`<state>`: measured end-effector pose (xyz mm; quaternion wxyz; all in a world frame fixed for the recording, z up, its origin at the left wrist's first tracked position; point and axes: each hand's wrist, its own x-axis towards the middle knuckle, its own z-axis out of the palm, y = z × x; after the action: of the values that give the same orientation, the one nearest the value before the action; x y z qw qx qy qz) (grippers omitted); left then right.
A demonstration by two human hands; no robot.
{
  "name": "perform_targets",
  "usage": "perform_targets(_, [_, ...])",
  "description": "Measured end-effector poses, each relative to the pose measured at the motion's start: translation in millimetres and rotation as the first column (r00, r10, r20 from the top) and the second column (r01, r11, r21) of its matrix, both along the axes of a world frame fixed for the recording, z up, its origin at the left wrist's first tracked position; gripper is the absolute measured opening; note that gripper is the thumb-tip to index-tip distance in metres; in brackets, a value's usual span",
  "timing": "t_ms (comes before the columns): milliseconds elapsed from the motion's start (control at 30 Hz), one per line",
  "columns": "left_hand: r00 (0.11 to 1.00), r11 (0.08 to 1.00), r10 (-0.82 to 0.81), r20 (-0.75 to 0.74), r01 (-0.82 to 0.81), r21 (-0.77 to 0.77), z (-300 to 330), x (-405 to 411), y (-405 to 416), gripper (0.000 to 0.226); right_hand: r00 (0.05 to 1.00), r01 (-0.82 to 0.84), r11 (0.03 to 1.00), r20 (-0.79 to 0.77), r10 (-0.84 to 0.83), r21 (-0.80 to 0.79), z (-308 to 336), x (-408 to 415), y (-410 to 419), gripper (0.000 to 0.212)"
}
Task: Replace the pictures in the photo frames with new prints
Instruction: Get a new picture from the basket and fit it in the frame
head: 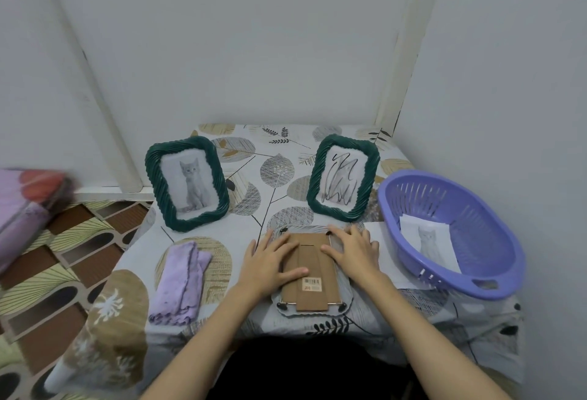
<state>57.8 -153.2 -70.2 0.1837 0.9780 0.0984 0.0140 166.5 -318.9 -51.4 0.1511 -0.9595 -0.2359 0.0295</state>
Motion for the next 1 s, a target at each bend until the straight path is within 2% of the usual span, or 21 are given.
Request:
perform_targets(67, [0.998,0.998,0.038,0.043,-0.035,-0.053,0,3,2,0.12,0.998,0.056,0.998,-0.013,-0.055,0.031,-2,-2,0,0.067])
perform_targets(133, [0.974,0.977,0.172,0.149,-0.149,-0.155,0,9,5,0.117,0.998,0.064,0.997,-0.026,-0.063,0.048,-3,-1,0,0.064])
perform_targets(200, [0.944,0.952,0.275,0.182,-0.24,-0.192,1,16,9,0.099,0.999,0.045,0.998,-0.023,-0.044,0.037,-3,-1,0,0.057])
perform_targets(267, [0.956,0.959,0.264,0.129,-0.247,-0.139,1,22,13,0.079,1.0,0.025,1.0,-0.016,-0.024,0.015,-3,0,-1,0.052])
perform_targets(333, [0.97,0.973,0.227,0.086,-0.223,-0.058,1,26,17,0.072,1.0,0.024,1.0,-0.01,-0.024,0.008,-4,1,-1,0.051])
perform_targets(433, [0.976,0.977,0.21,0.06,-0.209,-0.033,1,30,20,0.058,1.0,0.032,0.999,-0.002,-0.032,0.009,-5,2,-1,0.053])
perform_targets(767, [0.981,0.978,0.185,0.065,-0.177,-0.111,3,33,22,0.041,0.999,0.038,0.999,0.003,-0.038,0.029,-9,3,-2,0.054])
perform_targets(1000, [0.968,0.974,0.201,0.152,-0.18,-0.136,-1,28,19,0.037,0.999,0.05,0.998,0.001,-0.05,0.038,-12,4,-1,0.056])
